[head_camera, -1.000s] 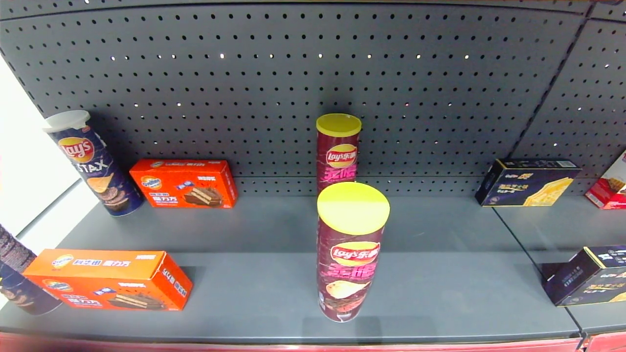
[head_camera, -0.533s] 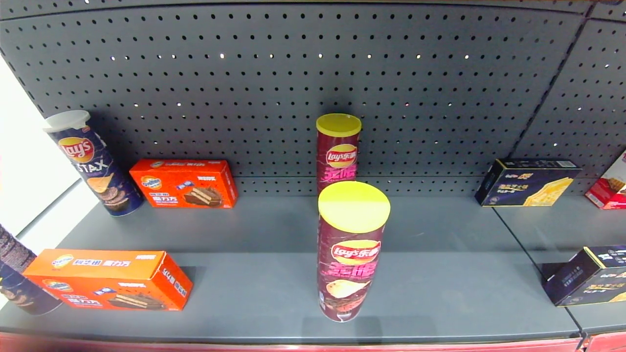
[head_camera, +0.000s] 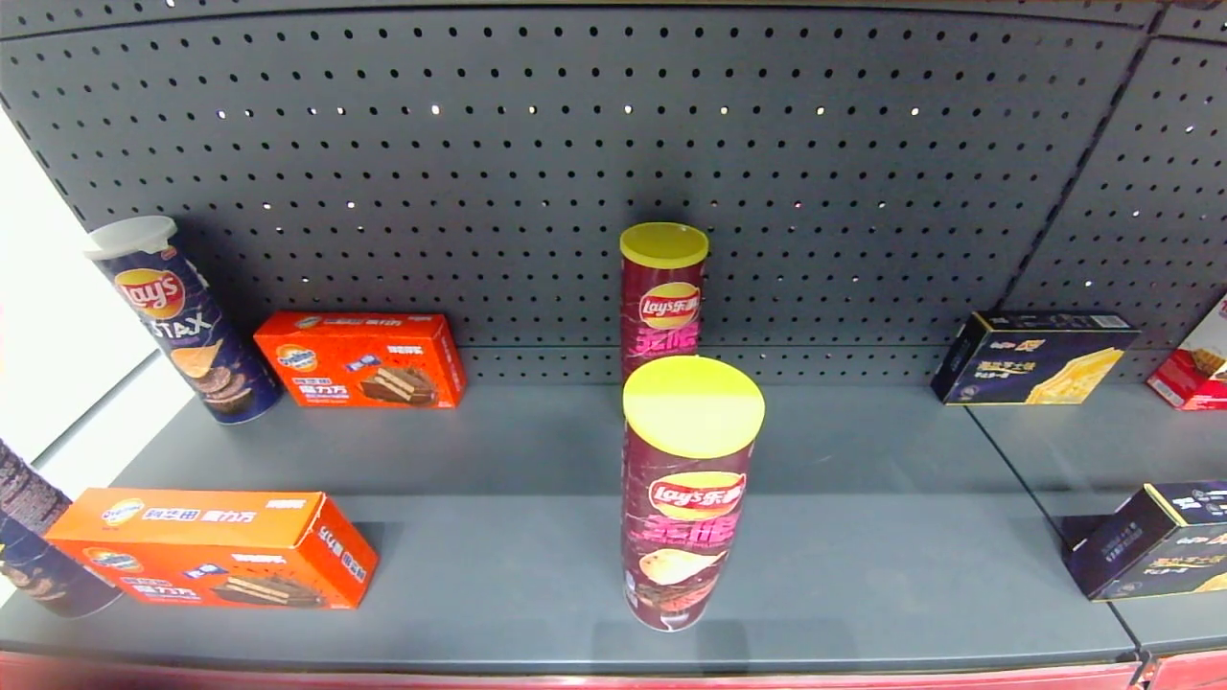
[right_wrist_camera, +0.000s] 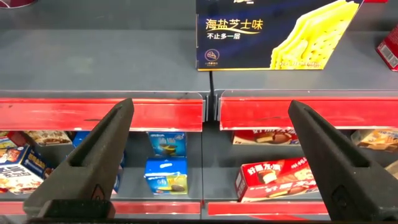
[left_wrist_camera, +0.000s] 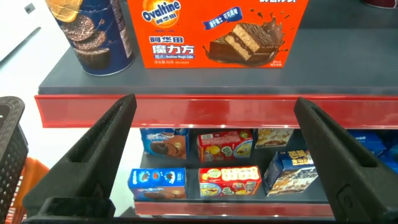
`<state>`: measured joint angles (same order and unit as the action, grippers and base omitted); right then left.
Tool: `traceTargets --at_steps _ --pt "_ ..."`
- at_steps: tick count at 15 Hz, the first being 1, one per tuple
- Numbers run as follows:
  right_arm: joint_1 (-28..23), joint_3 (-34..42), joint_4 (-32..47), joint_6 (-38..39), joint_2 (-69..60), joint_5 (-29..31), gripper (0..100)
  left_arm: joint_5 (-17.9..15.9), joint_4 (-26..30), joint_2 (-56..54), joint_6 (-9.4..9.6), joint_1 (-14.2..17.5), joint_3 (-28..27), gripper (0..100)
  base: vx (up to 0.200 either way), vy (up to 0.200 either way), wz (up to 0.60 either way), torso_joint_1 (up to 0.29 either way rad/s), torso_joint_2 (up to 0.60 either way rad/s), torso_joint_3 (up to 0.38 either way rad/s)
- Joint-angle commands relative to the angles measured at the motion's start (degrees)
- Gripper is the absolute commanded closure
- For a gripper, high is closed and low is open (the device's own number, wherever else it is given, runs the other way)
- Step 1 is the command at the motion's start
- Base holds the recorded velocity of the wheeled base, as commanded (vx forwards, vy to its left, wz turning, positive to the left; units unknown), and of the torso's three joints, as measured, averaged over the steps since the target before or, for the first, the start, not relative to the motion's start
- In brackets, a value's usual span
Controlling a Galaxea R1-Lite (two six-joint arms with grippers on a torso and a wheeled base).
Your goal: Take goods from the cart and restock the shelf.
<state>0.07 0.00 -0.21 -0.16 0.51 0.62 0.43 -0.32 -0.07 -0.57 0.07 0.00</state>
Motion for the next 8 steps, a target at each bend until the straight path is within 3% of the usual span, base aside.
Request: traceTargets --at_steps 1,8 --pt "0.01 0.0 -0.06 -0.19 0.1 -0.01 0 0.01 -0.03 0.07 -0.04 0.01 0.0 0 0.0 0.0 0.0 0.0 0.0 0.0" --pt "0.01 0.0 0.03 -0.02 0.1 0.43 0 0.01 -0.03 0.07 -0.04 0.01 0.0 0 0.0 0.0 0.0 0.0 0.0 0.0"
